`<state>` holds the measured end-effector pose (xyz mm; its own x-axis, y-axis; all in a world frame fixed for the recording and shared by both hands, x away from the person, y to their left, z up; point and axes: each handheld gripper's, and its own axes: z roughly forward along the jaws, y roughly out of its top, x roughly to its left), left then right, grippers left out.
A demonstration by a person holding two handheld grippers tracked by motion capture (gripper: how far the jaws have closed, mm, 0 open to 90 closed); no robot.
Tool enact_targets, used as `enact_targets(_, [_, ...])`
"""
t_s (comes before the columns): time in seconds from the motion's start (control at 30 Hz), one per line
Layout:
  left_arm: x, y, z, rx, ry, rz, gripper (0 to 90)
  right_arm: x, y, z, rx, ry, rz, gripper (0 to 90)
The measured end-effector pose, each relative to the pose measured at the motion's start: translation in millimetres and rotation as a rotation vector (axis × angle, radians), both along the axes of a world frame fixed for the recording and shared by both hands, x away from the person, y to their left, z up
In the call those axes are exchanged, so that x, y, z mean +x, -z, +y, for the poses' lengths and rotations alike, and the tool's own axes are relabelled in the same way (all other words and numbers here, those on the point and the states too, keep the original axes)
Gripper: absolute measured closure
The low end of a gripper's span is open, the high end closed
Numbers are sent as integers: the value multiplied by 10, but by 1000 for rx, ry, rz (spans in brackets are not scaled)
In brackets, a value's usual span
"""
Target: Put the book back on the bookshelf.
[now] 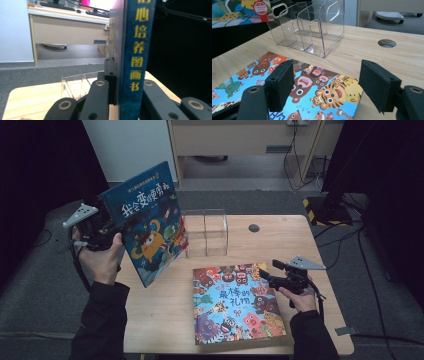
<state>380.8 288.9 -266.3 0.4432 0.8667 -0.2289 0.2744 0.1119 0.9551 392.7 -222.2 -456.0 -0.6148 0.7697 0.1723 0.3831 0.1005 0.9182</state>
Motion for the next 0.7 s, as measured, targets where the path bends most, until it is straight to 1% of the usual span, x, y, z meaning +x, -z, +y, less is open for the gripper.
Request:
enact_targets(0.1, [48,-13,39,0,-22,3,829,-3,9,15,-13,-3,4,277])
enact_targets(0.17, [87,-25,49,10,-40,6,829,1,20,28,-20,-3,4,277])
enact_targets(0.2, [113,-31,54,21,-47,10,828,3,26,35,-25,-5,6,276])
enact_targets(0.3, [185,-33,65,31,-64,21,829,10,44,55,-41,-12,8,277])
enact_targets(0.4, [257,-24,81,32,-80,28,829,11,54,70,-46,-12,15,276])
enact_targets(0.43, [275,-22,85,33,-83,32,829,15,58,70,-51,-14,11,277])
enact_targets(0.53, [348,-9,91,45,-105,43,828,16,59,66,-53,-15,10,276])
enact_targets(0.63, [407,4,96,42,-122,45,829,17,60,64,-55,-16,9,276])
enact_targets(0.7, [451,20,104,26,-125,46,828,18,63,69,-57,-18,11,277])
